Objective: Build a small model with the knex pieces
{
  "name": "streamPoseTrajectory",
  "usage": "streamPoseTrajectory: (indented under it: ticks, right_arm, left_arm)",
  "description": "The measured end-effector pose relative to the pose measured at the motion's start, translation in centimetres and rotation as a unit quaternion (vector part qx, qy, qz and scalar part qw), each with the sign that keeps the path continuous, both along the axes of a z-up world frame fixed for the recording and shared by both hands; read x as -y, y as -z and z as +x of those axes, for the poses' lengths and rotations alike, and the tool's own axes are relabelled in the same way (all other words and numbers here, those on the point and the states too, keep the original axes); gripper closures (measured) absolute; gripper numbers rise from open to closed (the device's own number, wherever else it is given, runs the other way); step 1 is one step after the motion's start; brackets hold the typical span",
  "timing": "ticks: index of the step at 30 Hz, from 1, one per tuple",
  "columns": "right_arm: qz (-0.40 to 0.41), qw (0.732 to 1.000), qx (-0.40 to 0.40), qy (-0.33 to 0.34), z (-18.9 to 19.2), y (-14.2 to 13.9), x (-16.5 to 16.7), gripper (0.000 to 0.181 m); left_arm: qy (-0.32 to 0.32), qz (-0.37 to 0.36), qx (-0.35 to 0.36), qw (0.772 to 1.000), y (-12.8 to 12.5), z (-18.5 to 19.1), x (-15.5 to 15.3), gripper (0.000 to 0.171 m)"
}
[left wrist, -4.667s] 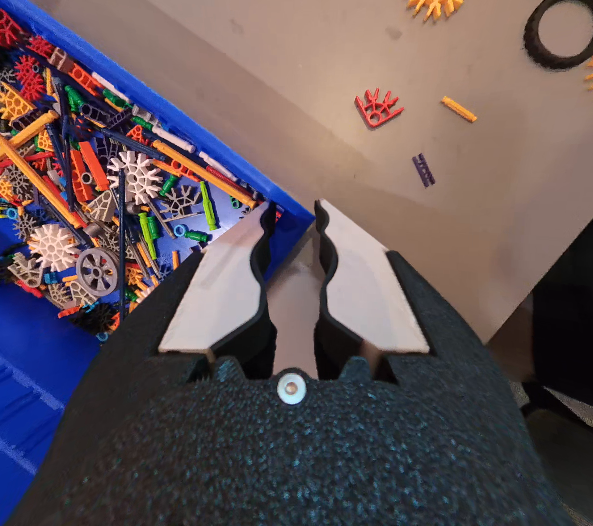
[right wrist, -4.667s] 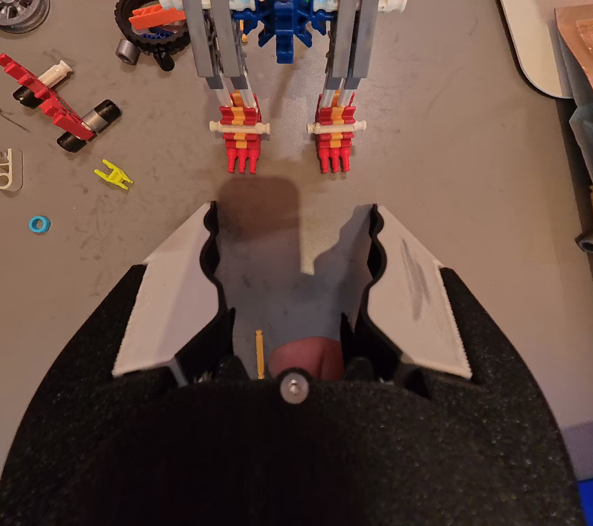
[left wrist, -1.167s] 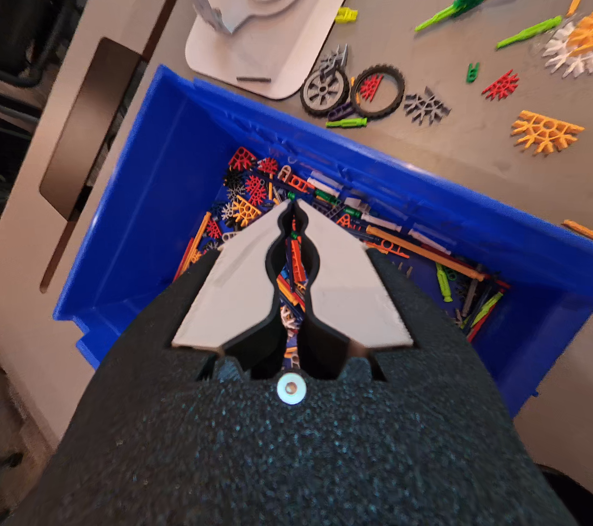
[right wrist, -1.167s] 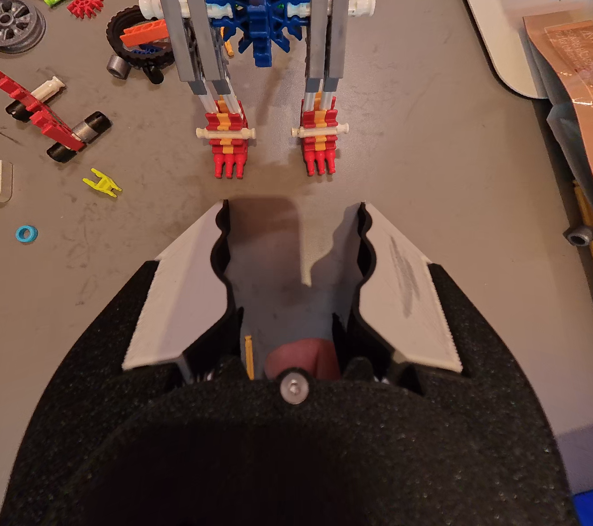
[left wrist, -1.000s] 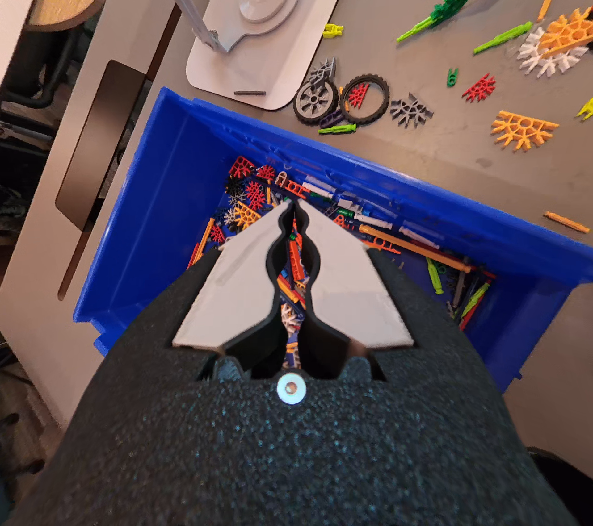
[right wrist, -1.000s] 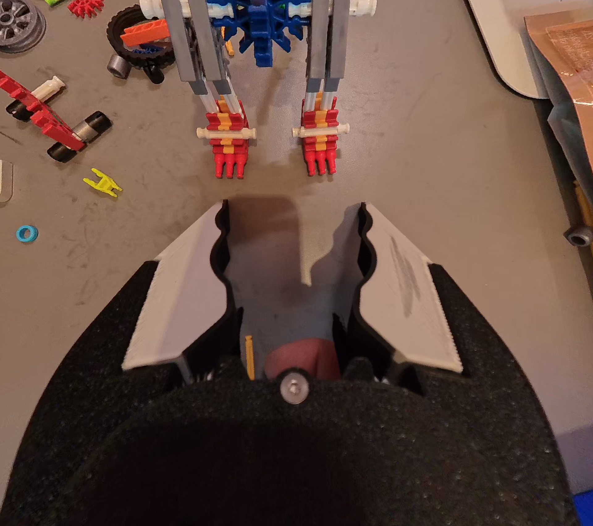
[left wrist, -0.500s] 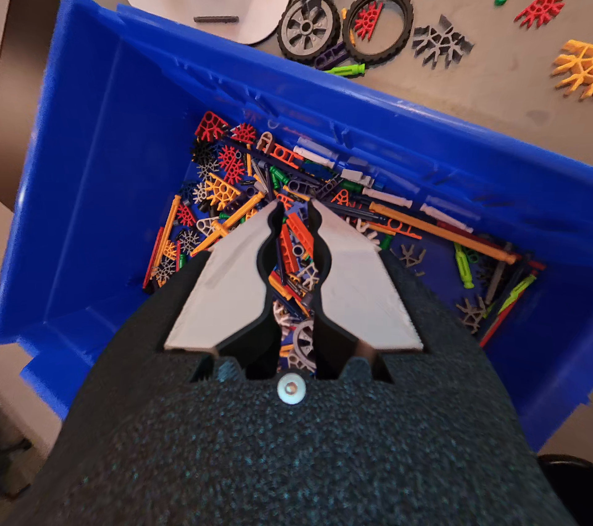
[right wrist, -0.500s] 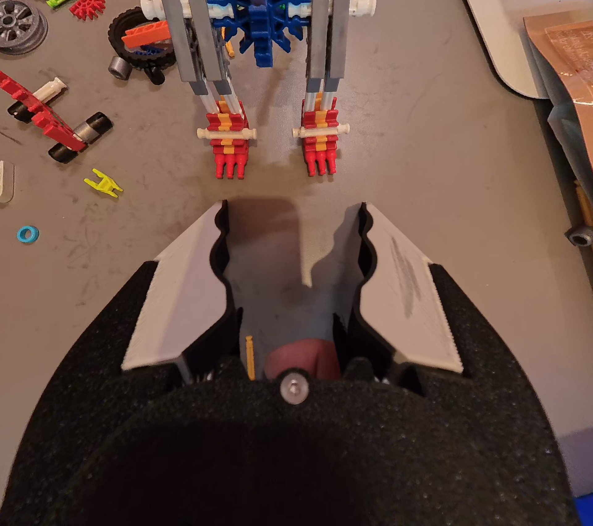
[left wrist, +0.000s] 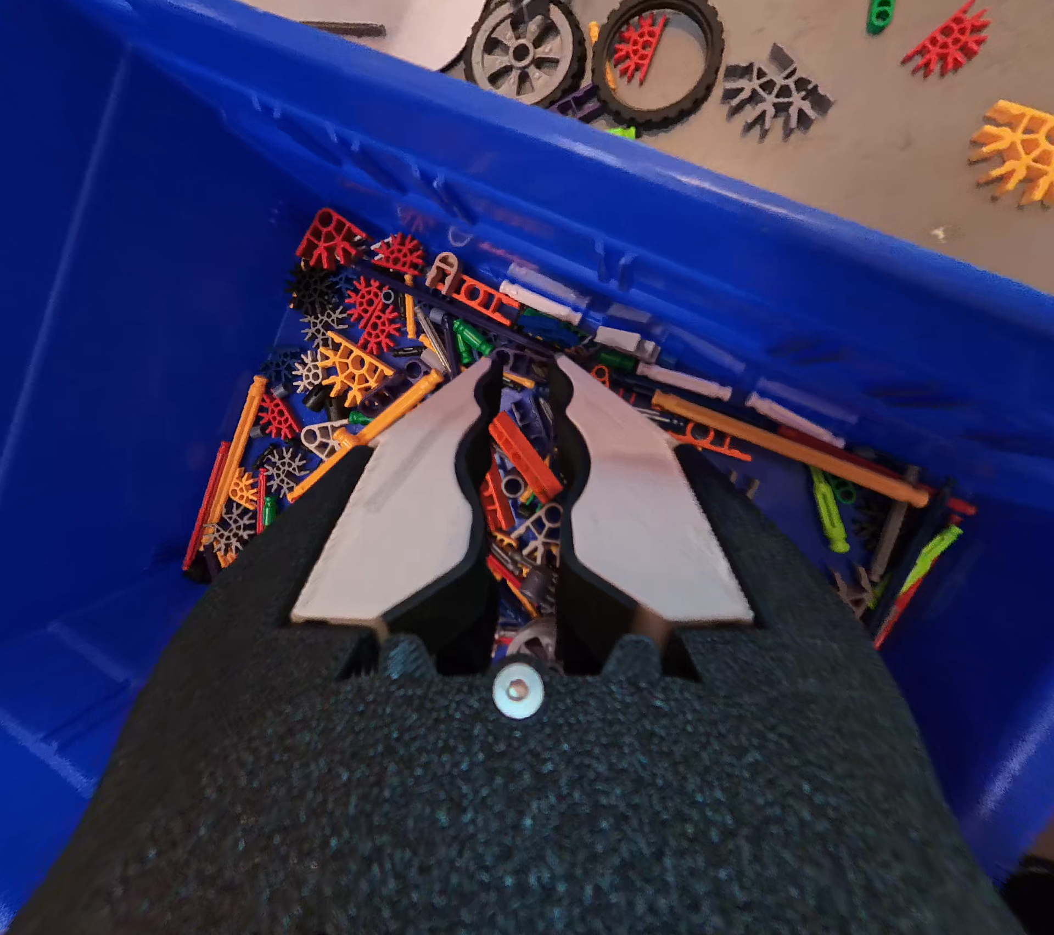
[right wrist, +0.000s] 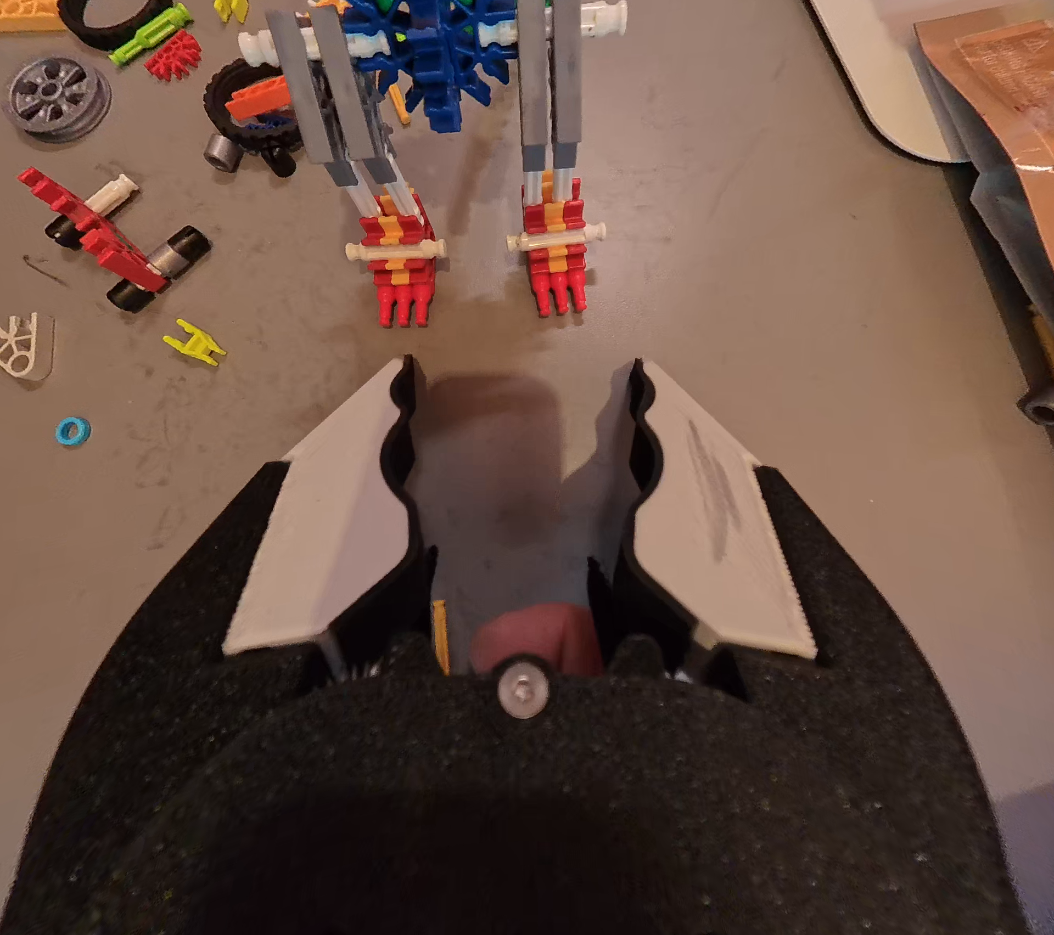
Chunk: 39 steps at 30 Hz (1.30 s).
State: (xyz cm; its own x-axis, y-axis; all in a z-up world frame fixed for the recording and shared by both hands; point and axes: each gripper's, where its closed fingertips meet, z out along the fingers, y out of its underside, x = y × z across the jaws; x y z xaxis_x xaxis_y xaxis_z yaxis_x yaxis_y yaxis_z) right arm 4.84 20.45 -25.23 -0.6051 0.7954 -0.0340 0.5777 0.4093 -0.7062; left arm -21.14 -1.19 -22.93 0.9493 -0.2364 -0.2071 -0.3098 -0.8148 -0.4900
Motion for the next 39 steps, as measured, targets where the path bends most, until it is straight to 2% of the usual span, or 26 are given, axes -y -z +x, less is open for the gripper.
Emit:
streamPoseTrajectory:
  ticks: [2,6,10,16,21,29,31,36,39]
  right_arm:
    - [-0.007,1.000,0.002,0.003,-0.1,-0.1,-0.1,0.107]
    - [-0.013,1.000,0.004,0.004,-0.1,-0.1,-0.1,0.108]
    - [-0.011,1.000,0.002,0.003,-0.1,-0.1,-0.1,0.107]
    - [-0.011,1.000,0.002,0.003,-0.1,-0.1,-0.1,0.107]
    - [-0.008,1.000,0.001,0.003,-0.1,-0.1,-0.1,0.107]
    - [-0.002,1.000,-0.001,0.001,0.0,0.0,0.0,0.106]
    - [-0.001,1.000,-0.001,0.000,0.0,0.0,0.0,0.106]
    - [-0.003,1.000,-0.001,0.000,0.0,0.0,0.0,0.106]
    - [-0.004,1.000,0.000,0.000,0.0,0.0,0.0,0.106]
  left_arm:
    - [-0.012,0.005,-0.009,1.000,0.0,-0.7,-0.3,0.157]
    - [-0.074,0.035,-0.040,0.996,-1.9,-3.9,-1.4,0.152]
    - [-0.111,0.047,-0.042,0.992,-2.9,-5.7,-1.5,0.152]
    - [-0.155,0.031,-0.059,0.986,-1.7,-7.9,-0.8,0.153]
    - [-0.160,0.017,-0.066,0.985,-1.3,-9.4,-1.6,0.155]
    - [-0.192,-0.004,-0.016,0.981,1.1,-10.0,-2.5,0.156]
    - [-0.209,0.001,-0.012,0.978,1.2,-10.6,-2.5,0.157]
    - [-0.212,0.027,0.043,0.976,1.6,-10.2,-3.3,0.160]
    - [-0.214,0.028,0.053,0.975,1.6,-10.1,-3.4,0.161]
